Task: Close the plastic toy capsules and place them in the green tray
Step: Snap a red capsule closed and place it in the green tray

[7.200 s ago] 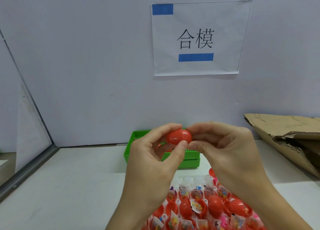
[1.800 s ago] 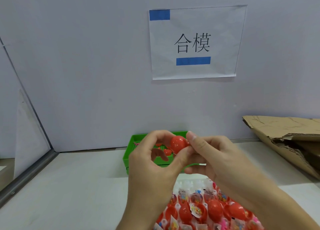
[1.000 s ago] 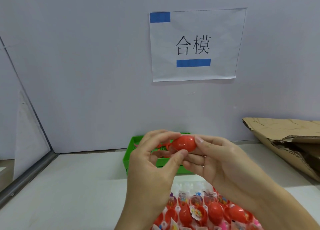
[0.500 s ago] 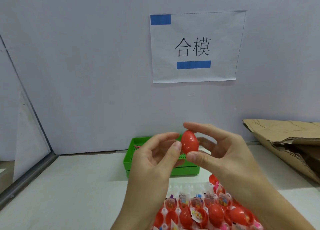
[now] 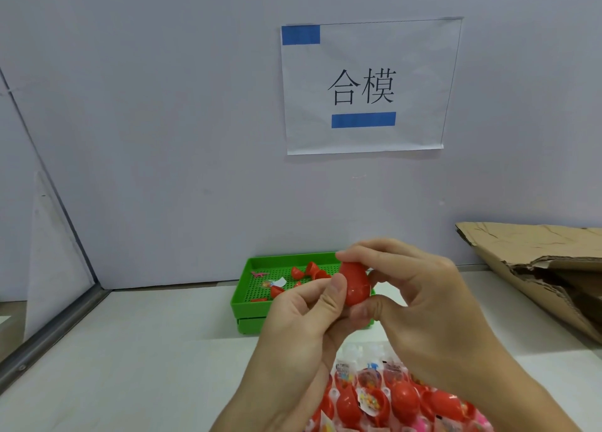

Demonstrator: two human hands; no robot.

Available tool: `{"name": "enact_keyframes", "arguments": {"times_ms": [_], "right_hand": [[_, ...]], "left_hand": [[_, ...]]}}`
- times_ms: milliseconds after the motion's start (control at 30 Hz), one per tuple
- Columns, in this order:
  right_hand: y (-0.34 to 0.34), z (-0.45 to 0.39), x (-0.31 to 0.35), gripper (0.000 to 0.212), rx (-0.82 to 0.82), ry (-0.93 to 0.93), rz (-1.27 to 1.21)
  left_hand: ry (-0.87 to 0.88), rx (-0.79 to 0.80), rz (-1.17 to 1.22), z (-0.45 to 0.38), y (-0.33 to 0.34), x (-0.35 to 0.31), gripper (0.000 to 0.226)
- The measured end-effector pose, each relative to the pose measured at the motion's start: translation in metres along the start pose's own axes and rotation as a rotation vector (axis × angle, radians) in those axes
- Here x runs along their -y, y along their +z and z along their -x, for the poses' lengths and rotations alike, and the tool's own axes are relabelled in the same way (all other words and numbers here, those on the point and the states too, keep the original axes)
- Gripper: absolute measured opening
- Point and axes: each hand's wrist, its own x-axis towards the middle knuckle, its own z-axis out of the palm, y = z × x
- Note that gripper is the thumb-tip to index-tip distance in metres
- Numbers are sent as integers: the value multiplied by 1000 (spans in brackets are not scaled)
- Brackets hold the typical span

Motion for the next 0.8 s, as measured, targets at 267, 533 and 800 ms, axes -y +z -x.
{"name": "enact_keyframes", "arguments": {"times_ms": [267, 533, 800], "right_hand": [[-6, -1, -2, 56, 128, 156, -220], [-9, -2, -4, 28, 224, 325, -223], [-2, -1, 0, 6, 74, 477, -310]], "left_hand": [[92, -36, -137, 0, 0, 3, 36], [402, -268, -705, 5, 3, 2, 27], [641, -269, -1207, 9, 3, 3, 26]]}}
